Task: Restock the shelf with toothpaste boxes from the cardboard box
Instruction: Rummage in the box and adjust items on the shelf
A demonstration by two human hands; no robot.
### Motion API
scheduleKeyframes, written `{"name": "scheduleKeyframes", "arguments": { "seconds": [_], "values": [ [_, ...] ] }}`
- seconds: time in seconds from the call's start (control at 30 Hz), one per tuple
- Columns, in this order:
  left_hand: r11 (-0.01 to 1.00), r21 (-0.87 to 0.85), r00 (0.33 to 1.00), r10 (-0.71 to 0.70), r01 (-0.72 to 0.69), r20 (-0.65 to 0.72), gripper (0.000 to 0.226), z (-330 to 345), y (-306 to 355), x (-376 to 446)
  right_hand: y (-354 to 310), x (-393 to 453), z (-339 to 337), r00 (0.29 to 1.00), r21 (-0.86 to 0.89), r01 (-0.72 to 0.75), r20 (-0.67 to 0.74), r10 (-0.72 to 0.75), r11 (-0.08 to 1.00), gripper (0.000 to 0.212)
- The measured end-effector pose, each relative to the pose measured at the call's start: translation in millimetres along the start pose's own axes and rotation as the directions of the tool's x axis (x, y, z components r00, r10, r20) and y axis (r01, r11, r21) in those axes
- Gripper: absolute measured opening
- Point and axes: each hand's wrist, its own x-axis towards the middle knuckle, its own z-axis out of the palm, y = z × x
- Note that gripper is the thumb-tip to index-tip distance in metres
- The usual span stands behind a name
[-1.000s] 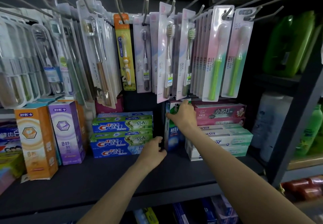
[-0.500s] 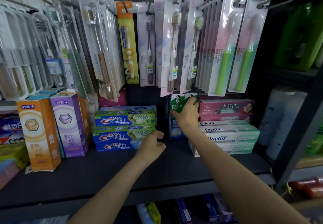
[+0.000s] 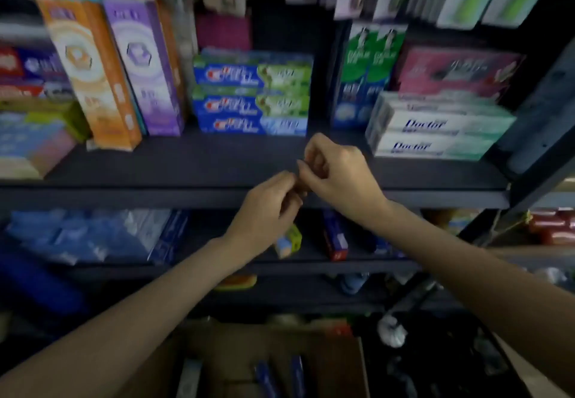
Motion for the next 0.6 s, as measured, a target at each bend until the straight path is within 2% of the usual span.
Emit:
{"name": "scheduleKeyframes", "arguments": {
  "seconds": [0.03,0.1,0.17,0.23,0.3,0.4,0.47,0.53,0.6],
  "values": [
    [0.998,0.015,0.995,-0.054,0.053,0.083,0.012,5,-9,-31,-2,-22,16,0.996,0.007,0.048,0.081,-0.048,0.999,0.015],
    [0.974,0.058,0.943,-0.225,0.217,0.245,0.015,20,-37,-94,0,-68,57,0.957,0.036,0.083,0.275,-0.089,0.996,0.015],
    [0.924,0.125,0.854,-0.381,0.361,0.353,0.018,40,-72,-149,7,-116,106,0.849,0.056,0.059,0.523,-0.08,0.997,0.016],
    [0.837,0.223,0.723,-0.545,0.5,0.424,0.021,61,-110,-200,18,-166,164,0.617,0.002,0.005,0.787,-0.005,1.0,0.014],
    [0.734,0.293,0.59,-0.672,0.613,0.448,0.022,80,-148,-247,34,-221,226,0.389,-0.097,-0.085,0.913,0.123,0.992,0.017],
    [0.611,0.351,0.442,-0.774,0.71,0.453,0.019,110,-201,-311,56,-298,314,0.153,-0.317,-0.207,0.924,0.351,0.925,0.008],
    [0.57,0.372,0.394,-0.8,0.733,0.452,0.016,132,-234,-342,70,-341,364,0.05,-0.455,-0.224,0.878,0.476,0.862,0.026],
    [0.541,0.372,0.364,-0.816,0.754,0.449,0.017,153,-264,-366,86,-372,406,0.024,-0.568,-0.251,0.806,0.591,0.784,0.036],
    [0.522,0.346,0.351,-0.822,0.78,0.449,0.019,171,-288,-384,104,-398,443,0.038,-0.637,-0.277,0.741,0.671,0.719,0.033]
  ]
}}
